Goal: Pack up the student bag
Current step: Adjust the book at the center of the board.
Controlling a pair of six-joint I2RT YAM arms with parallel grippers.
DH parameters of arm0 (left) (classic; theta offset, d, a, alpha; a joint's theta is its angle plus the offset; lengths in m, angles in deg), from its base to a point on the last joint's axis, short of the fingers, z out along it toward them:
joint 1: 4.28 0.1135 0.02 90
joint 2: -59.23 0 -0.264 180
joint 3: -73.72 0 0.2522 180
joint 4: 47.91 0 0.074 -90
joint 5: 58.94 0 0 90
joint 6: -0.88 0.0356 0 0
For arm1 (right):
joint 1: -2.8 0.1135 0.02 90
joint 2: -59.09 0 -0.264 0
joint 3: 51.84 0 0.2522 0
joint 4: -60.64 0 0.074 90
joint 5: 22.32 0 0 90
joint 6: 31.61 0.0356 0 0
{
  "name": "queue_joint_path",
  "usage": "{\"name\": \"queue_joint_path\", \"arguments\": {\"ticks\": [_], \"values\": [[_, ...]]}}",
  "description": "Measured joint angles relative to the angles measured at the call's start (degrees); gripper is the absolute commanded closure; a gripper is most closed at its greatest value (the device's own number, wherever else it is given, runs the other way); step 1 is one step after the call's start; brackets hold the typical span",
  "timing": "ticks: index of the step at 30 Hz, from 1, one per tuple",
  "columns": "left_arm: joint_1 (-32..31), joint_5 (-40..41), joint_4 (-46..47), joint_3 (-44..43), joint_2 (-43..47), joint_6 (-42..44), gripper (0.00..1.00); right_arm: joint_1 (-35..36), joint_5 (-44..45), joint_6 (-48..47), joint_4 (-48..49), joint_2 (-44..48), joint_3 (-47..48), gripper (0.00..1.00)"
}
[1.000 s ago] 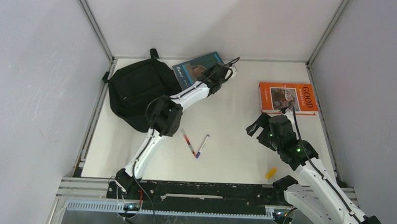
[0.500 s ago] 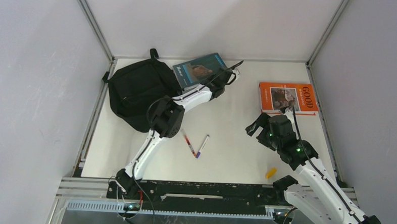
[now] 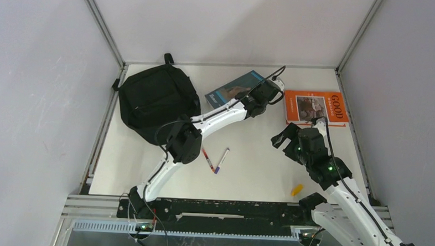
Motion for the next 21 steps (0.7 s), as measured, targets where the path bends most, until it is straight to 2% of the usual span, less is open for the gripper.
{"name": "queue_joint_path", "arguments": {"ticks": [4, 5, 7, 8, 10, 15, 21], "values": [[-1.40, -4.52, -6.23, -0.76, 1.31, -11.34, 1.00, -0.37, 1.05, 0.24, 0.02, 2.51, -0.50, 0.02], [-1.40, -6.51, -7.34, -0.76, 1.57, -14.34, 0.92, -0.46, 1.31, 0.39, 0.02, 3.43, -0.83, 0.02], [-1.31, -10.62, -8.90, -0.76, 2.05, -19.89, 0.48, -0.52, 1.70, 0.72, 0.00, 5.25, -1.53, 0.03], [-1.27, -13.22, -9.40, -0.79, 2.23, -22.49, 0.36, -0.57, 1.90, 1.05, -0.02, 6.32, -1.95, 0.02], [-1.16, -18.51, -10.10, -1.01, 2.51, -27.12, 0.22, -0.63, 2.23, 1.62, -0.28, 7.82, -2.49, 0.02], [-0.66, -27.89, -10.82, -0.98, 4.87, -33.00, 0.10, -0.74, 2.80, 2.67, -1.81, 9.81, -2.95, 0.02], [1.92, -30.67, -10.40, 1.03, 12.13, -34.71, 0.08, -0.98, 2.97, 2.71, -2.56, 9.73, -3.19, 0.02]]}}
